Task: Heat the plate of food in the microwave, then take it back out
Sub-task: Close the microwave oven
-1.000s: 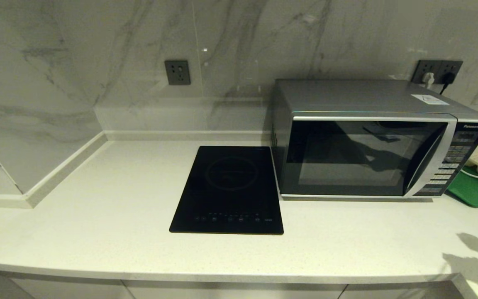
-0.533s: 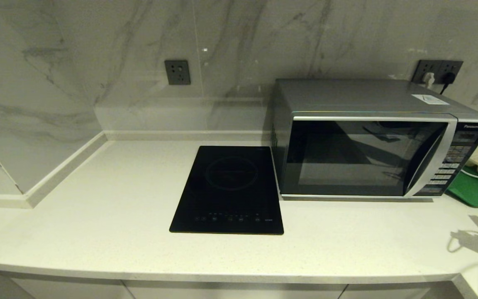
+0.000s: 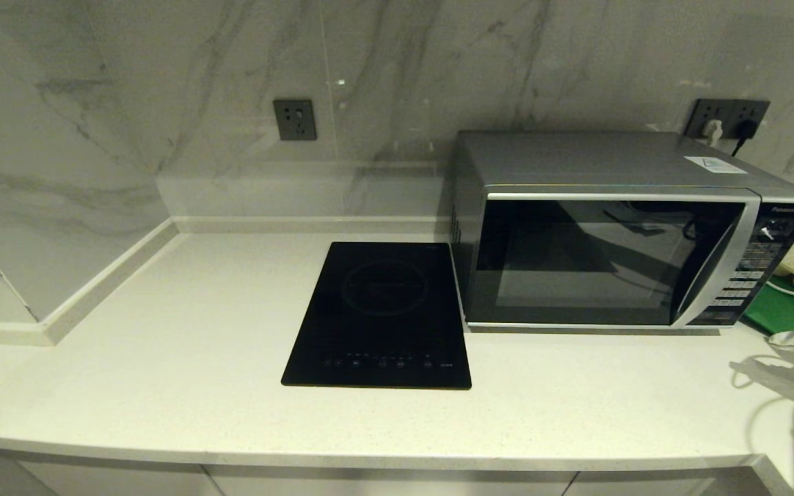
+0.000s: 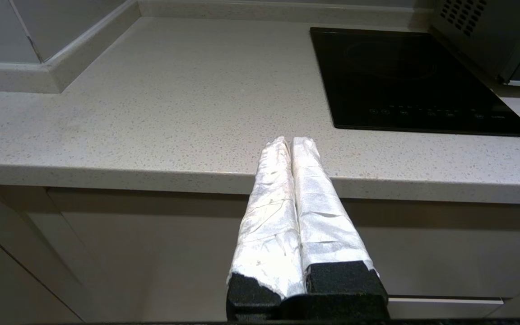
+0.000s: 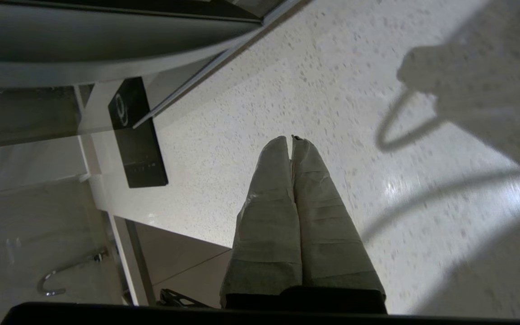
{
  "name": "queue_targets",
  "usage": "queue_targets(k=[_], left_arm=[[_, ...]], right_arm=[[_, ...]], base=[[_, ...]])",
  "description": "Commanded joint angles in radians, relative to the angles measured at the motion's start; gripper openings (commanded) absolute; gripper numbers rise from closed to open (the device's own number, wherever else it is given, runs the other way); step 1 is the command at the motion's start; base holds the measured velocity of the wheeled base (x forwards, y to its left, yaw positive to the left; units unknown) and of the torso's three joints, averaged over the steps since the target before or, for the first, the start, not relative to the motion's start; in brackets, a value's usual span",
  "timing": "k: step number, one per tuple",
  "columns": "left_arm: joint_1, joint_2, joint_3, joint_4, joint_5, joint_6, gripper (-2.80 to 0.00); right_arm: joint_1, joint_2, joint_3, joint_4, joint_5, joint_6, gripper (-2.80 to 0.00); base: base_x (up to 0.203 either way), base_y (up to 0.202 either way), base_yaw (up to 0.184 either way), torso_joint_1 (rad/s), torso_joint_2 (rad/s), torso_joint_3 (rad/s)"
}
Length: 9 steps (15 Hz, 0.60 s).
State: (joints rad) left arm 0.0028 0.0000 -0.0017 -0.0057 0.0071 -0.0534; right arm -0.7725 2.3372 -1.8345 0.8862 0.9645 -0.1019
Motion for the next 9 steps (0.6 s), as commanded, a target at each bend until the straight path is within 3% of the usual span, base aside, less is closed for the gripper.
queue_targets(k=[1, 6, 9], left_arm=[[0.000, 0.000, 0.000, 0.000, 0.001, 0.000, -2.80], [0.000, 0.000, 0.000, 0.000, 0.001, 0.000, -2.80], [0.000, 0.000, 0.000, 0.000, 0.001, 0.000, -2.80]], right_arm=[[0.023, 0.070, -0.060, 0.007, 0.023, -0.001, -2.80], [0.049, 0.154, -0.137, 0.002, 0.095, -0.011, -2.80], [0.059, 0.181, -0.138, -0.075, 0.097, -0.002, -2.80]], base=[[0.000, 0.000, 0.000, 0.000, 0.00, 0.000], [0.000, 0.000, 0.000, 0.000, 0.00, 0.000], [0.000, 0.000, 0.000, 0.000, 0.00, 0.000]])
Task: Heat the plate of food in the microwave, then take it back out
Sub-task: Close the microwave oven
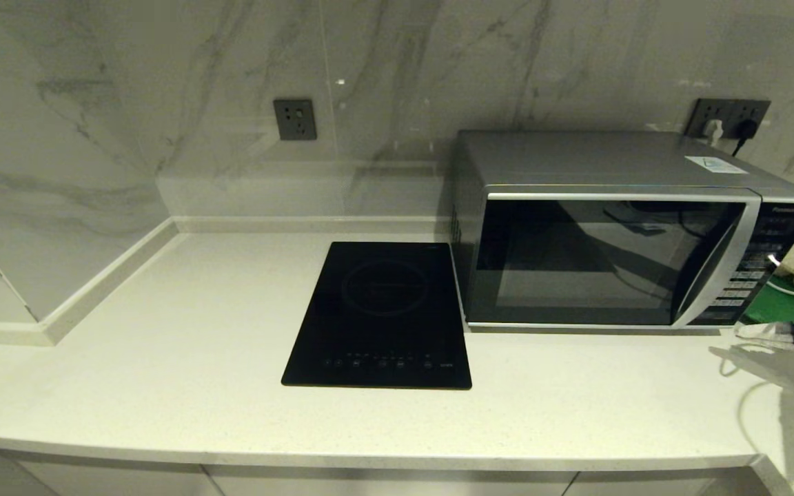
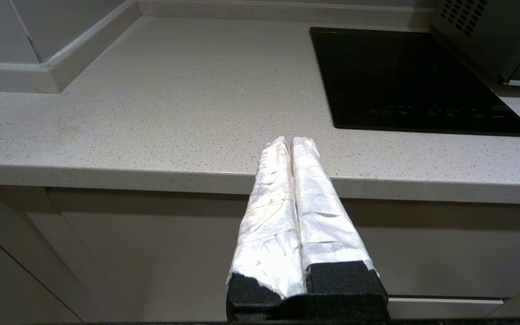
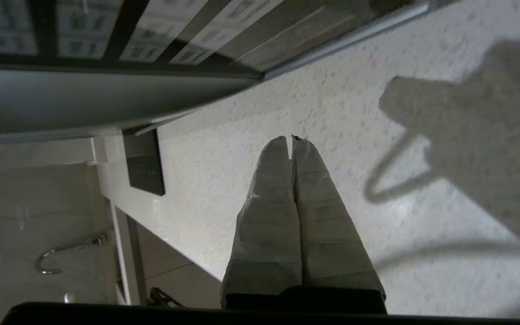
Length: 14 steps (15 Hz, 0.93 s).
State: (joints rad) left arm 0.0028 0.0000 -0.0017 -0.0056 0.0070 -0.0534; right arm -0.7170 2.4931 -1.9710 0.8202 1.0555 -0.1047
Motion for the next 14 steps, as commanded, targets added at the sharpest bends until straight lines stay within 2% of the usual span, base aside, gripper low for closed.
queue_targets(k=[1, 5, 14], left_arm=[[0.000, 0.000, 0.000, -0.001, 0.001, 0.000, -2.80], [0.000, 0.000, 0.000, -0.001, 0.001, -0.001, -2.80], [0.000, 0.000, 0.000, -0.001, 0.001, 0.000, -2.80]], right_arm=[[0.005, 0.033, -0.003, -0.027, 0.006, 0.000, -2.80], [0.005, 0.047, -0.002, -0.075, 0.022, 0.003, -2.80], [0.007, 0.036, -0.003, -0.082, 0.081, 0.010, -2.80]], base=[[0.000, 0.000, 0.000, 0.000, 0.00, 0.000], [0.000, 0.000, 0.000, 0.000, 0.00, 0.000], [0.000, 0.000, 0.000, 0.000, 0.00, 0.000]])
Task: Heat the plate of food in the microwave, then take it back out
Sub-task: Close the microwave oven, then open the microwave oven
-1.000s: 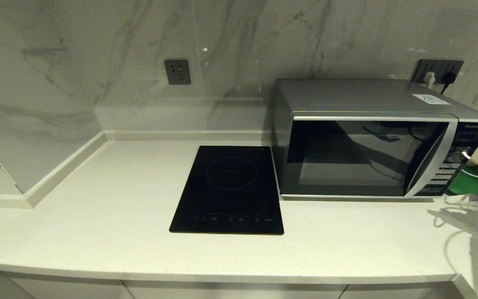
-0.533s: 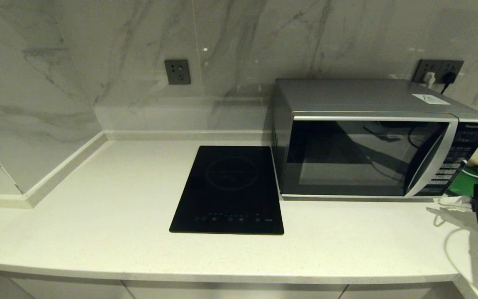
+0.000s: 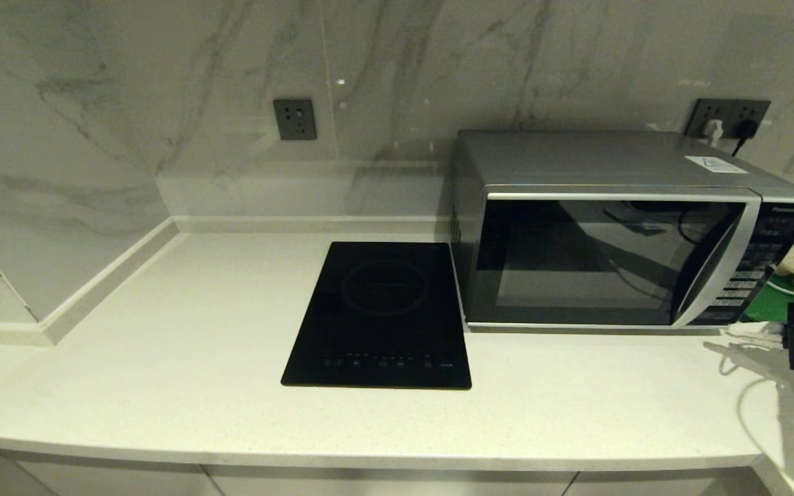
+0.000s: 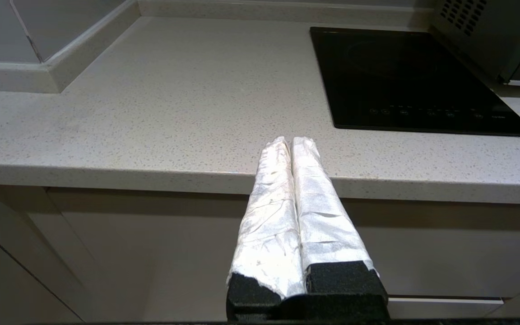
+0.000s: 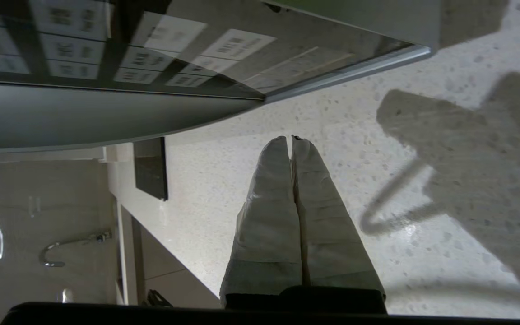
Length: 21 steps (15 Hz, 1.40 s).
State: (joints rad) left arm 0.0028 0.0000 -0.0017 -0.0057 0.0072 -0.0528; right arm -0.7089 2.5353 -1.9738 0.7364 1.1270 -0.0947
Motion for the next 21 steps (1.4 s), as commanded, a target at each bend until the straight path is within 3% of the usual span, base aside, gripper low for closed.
queue_targets(k=[1, 4, 21], left_arm=[[0.000, 0.000, 0.000, 0.000, 0.000, -0.001, -2.80], [0.000, 0.000, 0.000, 0.000, 0.000, -0.001, -2.80], [0.000, 0.000, 0.000, 0.000, 0.000, -0.001, -2.80]], right_arm=[[0.000, -0.004, 0.000, -0.012, 0.010, 0.000, -2.80], [-0.001, 0.003, 0.001, -0.072, 0.011, 0.053, -2.80], [0.021, 0.024, 0.000, -0.162, 0.014, 0.084, -2.80]], base=[[0.000, 0.000, 0.000, 0.000, 0.00, 0.000], [0.000, 0.000, 0.000, 0.000, 0.00, 0.000], [0.000, 0.000, 0.000, 0.000, 0.00, 0.000]])
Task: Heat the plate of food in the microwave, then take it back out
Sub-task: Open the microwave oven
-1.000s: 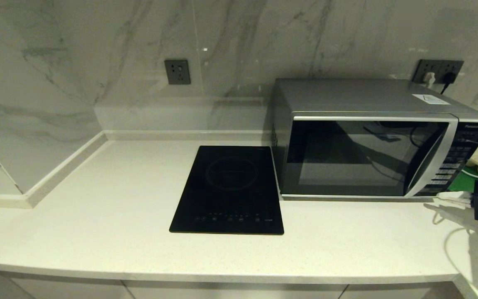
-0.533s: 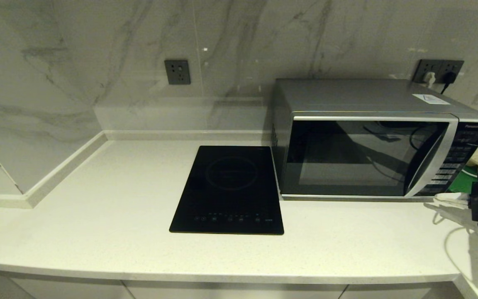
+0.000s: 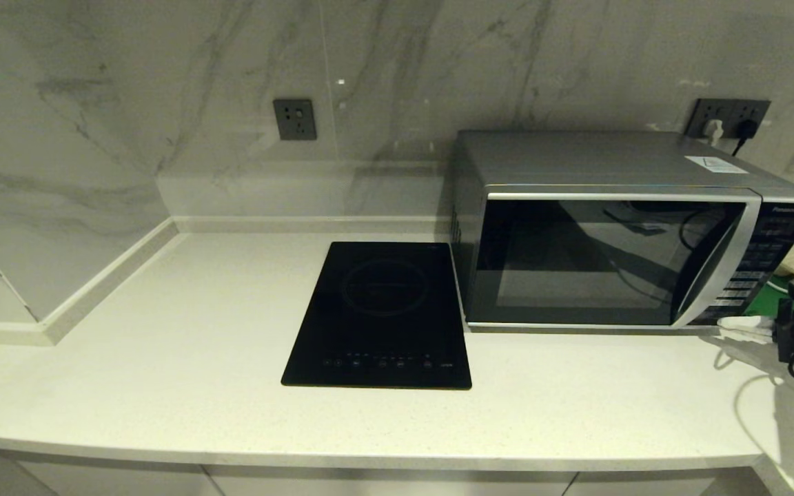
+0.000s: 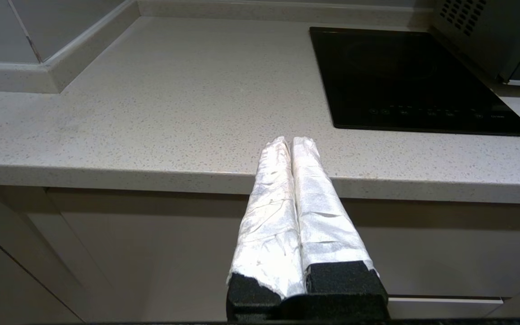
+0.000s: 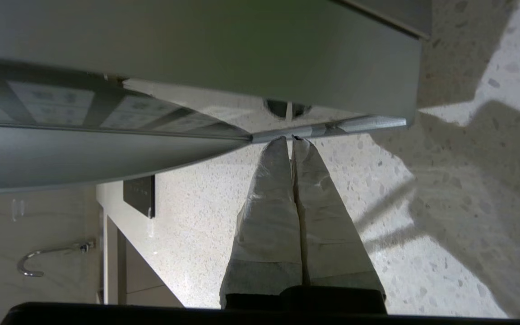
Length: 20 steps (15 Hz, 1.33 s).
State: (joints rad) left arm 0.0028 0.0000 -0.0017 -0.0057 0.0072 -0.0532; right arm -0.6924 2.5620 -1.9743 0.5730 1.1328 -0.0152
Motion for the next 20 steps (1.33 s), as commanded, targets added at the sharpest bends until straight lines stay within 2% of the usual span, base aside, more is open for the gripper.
queue_targets(k=[1, 8, 11, 14, 17, 20], left_arm=[[0.000, 0.000, 0.000, 0.000, 0.000, 0.000, -2.80], [0.000, 0.000, 0.000, 0.000, 0.000, 0.000, -2.80], [0.000, 0.000, 0.000, 0.000, 0.000, 0.000, -2.80], [0.000, 0.000, 0.000, 0.000, 0.000, 0.000, -2.80], [0.000, 0.000, 0.000, 0.000, 0.000, 0.000, -2.80], [0.000, 0.000, 0.000, 0.000, 0.000, 0.000, -2.80]], right_arm=[[0.005, -0.003, 0.000, 0.001, 0.008, 0.012, -2.80], [0.005, -0.022, 0.008, -0.026, 0.008, 0.034, -2.80], [-0.012, -0.088, 0.097, -0.022, 0.004, 0.006, -2.80], [-0.053, -0.214, 0.271, -0.004, -0.016, -0.157, -2.80], [-0.087, -0.348, 0.392, 0.117, -0.068, -0.329, -2.80], [-0.092, -0.524, 0.449, 0.247, -0.114, -0.393, -2.80]], base=[[0.000, 0.000, 0.000, 0.000, 0.00, 0.000], [0.000, 0.000, 0.000, 0.000, 0.00, 0.000], [0.000, 0.000, 0.000, 0.000, 0.00, 0.000], [0.000, 0.000, 0.000, 0.000, 0.00, 0.000], [0.000, 0.000, 0.000, 0.000, 0.00, 0.000], [0.000, 0.000, 0.000, 0.000, 0.00, 0.000]])
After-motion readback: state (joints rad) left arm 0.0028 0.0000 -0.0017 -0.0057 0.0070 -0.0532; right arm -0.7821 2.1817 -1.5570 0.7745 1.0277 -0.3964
